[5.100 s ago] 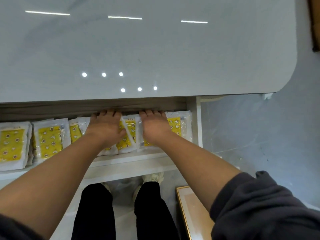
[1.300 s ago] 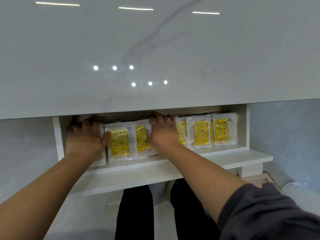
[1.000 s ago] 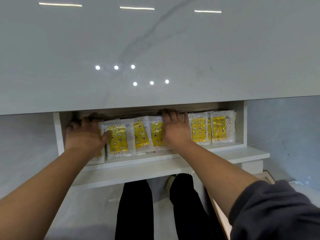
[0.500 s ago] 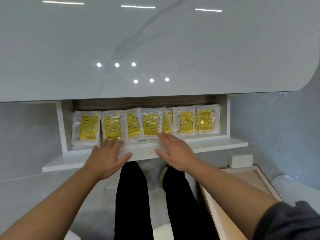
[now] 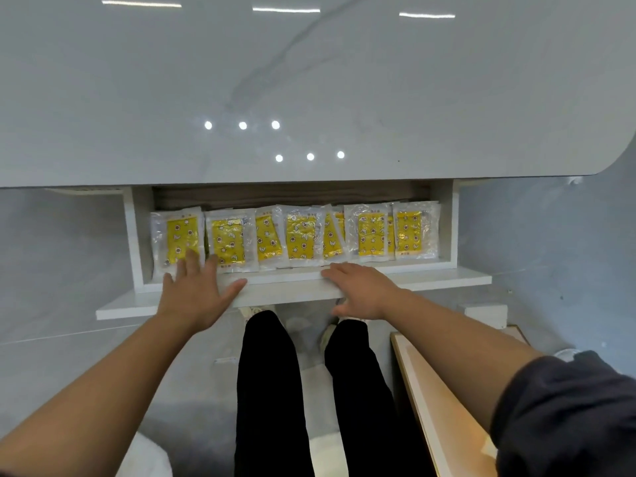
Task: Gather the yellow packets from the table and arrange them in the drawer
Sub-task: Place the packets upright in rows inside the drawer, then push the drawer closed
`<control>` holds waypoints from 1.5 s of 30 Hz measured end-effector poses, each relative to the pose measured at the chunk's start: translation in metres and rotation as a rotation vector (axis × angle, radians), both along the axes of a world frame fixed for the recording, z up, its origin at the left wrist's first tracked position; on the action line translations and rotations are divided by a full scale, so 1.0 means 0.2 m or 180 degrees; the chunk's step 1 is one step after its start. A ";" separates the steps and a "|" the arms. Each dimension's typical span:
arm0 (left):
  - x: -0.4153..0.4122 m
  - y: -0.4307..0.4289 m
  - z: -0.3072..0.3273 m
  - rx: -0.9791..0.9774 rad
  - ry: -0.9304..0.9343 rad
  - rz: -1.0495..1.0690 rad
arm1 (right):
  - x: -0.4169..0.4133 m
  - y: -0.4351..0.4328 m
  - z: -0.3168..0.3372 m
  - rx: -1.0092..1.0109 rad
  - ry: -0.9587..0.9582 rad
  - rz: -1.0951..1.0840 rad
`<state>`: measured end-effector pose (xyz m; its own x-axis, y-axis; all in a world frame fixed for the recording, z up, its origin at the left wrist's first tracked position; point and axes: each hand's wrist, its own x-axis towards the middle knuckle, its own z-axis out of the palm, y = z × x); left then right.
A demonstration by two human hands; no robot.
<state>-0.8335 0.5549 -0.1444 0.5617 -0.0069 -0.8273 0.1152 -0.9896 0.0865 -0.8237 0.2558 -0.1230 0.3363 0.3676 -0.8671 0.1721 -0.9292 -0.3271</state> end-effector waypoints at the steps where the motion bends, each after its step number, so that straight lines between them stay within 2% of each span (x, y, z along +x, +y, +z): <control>1: 0.01 0.00 0.00 0.0057 -0.0121 0.0164 | 0.00 0.00 0.00 0.0004 -0.0027 0.0000; 4: 0.09 0.04 -0.06 0.0091 -0.0182 0.0849 | 0.00 0.00 -0.02 0.0008 -0.0139 -0.0030; 6: 0.14 0.07 -0.12 0.0108 -0.0046 0.0925 | 0.02 0.00 -0.04 -0.0054 -0.0209 0.0077; 12: 0.15 -0.09 -0.16 0.0183 0.0095 0.0458 | 0.06 0.01 -0.08 -0.0025 -0.0168 0.0351; 18: 0.11 -0.26 -0.12 0.0082 0.0084 0.0545 | 0.06 0.01 -0.10 -0.0025 -0.0173 0.0388; 25: 0.12 -0.21 -0.12 0.0326 -0.0147 0.0084 | 0.05 0.02 -0.10 -0.0043 -0.0210 0.0369; 27: 0.09 -0.19 -0.11 0.0126 -0.0115 -0.0130 | 0.05 0.02 -0.09 -0.0058 -0.0211 0.0343; 31: 0.09 -0.18 -0.07 -0.0142 0.0253 0.0132 | 0.04 0.01 -0.06 -0.0109 -0.0291 0.0404; 33: 0.07 -0.18 -0.04 -0.0565 0.0072 -0.0294 | 0.04 -0.01 -0.04 -0.0176 -0.0420 0.0507; 35: 0.05 -0.18 0.00 -0.1050 0.0158 -0.0835 | 0.05 -0.02 -0.03 -0.0220 -0.0555 0.0595; 36: 0.04 -0.19 0.01 -0.1073 0.0198 -0.1171 | 0.05 -0.02 -0.03 -0.0233 -0.0622 0.0637; 39: 0.05 -0.20 0.03 -0.0796 -0.0243 -0.1834 | 0.05 -0.02 -0.03 -0.0281 -0.0918 0.0631; 43: 0.11 -0.21 0.05 -0.0703 -0.1137 -0.2053 | 0.13 -0.03 0.00 -0.0372 -0.1384 0.0533; 45: 0.18 -0.22 0.06 -0.0648 -0.1516 -0.2035 | 0.20 -0.02 0.03 -0.0367 -0.1806 0.0662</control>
